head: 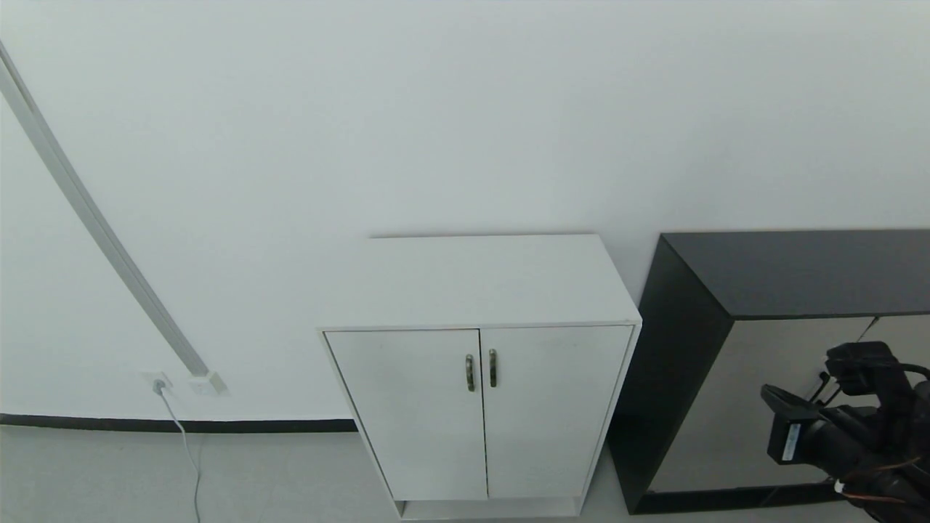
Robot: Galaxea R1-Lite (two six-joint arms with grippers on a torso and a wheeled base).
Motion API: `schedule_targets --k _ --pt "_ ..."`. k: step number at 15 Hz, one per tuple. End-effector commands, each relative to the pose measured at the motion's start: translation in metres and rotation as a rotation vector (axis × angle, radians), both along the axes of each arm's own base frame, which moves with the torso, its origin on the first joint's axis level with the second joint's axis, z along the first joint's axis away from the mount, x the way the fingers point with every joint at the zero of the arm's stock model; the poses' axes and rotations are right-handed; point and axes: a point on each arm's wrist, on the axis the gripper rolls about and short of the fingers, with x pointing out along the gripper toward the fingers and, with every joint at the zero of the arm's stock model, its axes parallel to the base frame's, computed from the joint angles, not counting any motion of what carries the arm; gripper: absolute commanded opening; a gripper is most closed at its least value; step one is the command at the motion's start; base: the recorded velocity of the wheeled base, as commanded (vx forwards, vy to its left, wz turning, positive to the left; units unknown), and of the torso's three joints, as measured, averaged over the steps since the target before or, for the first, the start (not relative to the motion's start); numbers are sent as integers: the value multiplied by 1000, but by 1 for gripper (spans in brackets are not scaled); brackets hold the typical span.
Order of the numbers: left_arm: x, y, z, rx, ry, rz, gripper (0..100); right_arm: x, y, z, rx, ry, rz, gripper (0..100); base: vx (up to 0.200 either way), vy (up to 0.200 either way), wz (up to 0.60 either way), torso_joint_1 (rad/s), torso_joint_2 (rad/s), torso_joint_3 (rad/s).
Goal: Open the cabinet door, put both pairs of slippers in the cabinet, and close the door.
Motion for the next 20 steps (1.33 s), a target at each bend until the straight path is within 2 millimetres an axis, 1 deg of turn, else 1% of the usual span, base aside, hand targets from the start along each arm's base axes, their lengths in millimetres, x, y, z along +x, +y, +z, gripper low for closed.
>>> schedule_targets --k 1,4,5,8,12,13,14,18,20 --pt "0 0 0 0 0 0 0 -21 -12 14 8 -46 -31 0 0 0 0 0 0 0" --pt "0 0 0 -2 0 0 0 -38 -19 20 3 -26 -35 0 0 0 0 0 0 0" --pt "0 0 0 -3 0 0 0 -48 -21 21 -3 -2 -31 0 0 0 0 0 0 0" --pt "0 0 0 -2 0 0 0 -59 -24 19 -12 37 -26 0 0 0 0 0 0 0" --pt "0 0 0 -3 0 0 0 -94 -33 18 -17 78 -1 0 0 0 0 0 0 0" --pt "0 0 0 -3 0 0 0 -95 -33 18 -17 79 0 0 0 0 0 0 0 0" --pt "0 0 0 -3 0 0 0 -112 -38 16 -12 85 24 0 0 0 0 0 0 0" --pt "0 0 0 -3 0 0 0 -142 -46 5 -14 117 42 0 0 0 0 0 0 0" --pt "0 0 0 -3 0 0 0 -155 -48 -3 4 135 114 0 0 0 0 0 0 0"
